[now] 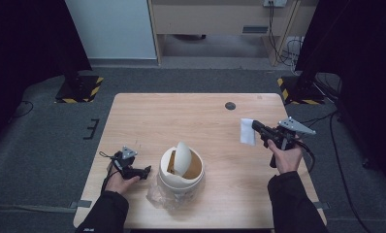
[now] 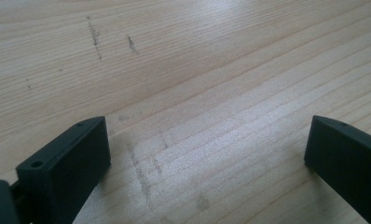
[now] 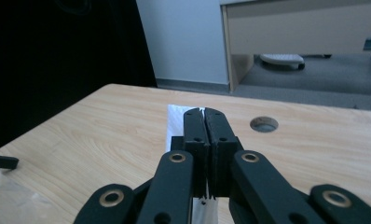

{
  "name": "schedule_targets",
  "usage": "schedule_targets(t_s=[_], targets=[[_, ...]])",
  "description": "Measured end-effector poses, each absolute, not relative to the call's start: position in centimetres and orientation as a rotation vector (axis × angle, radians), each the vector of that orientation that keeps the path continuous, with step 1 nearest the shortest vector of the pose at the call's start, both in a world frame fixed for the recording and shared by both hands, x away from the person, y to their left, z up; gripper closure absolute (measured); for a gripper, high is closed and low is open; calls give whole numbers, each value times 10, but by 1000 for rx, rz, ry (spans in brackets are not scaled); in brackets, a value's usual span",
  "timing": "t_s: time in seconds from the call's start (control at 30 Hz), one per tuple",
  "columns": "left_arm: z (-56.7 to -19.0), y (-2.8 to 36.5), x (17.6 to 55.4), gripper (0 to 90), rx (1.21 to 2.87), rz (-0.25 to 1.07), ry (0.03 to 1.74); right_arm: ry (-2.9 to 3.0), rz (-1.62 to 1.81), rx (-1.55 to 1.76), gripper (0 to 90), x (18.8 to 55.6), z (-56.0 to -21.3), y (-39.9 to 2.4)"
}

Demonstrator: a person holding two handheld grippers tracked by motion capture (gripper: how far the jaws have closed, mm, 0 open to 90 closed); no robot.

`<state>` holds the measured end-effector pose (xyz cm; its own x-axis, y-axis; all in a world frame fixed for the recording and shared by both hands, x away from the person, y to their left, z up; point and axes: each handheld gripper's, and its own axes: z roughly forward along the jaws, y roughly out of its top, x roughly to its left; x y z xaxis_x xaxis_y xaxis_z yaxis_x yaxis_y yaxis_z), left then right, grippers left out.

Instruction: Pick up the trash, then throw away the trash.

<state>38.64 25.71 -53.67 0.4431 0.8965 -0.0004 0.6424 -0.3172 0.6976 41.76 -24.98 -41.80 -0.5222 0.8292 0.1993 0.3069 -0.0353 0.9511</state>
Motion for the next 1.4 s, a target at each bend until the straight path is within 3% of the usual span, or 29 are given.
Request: schedule_targets(t_s=[1.4], targets=[[-537,257,386,0,2069,523,1286,1739,1769,999,886,387,-364,-204]])
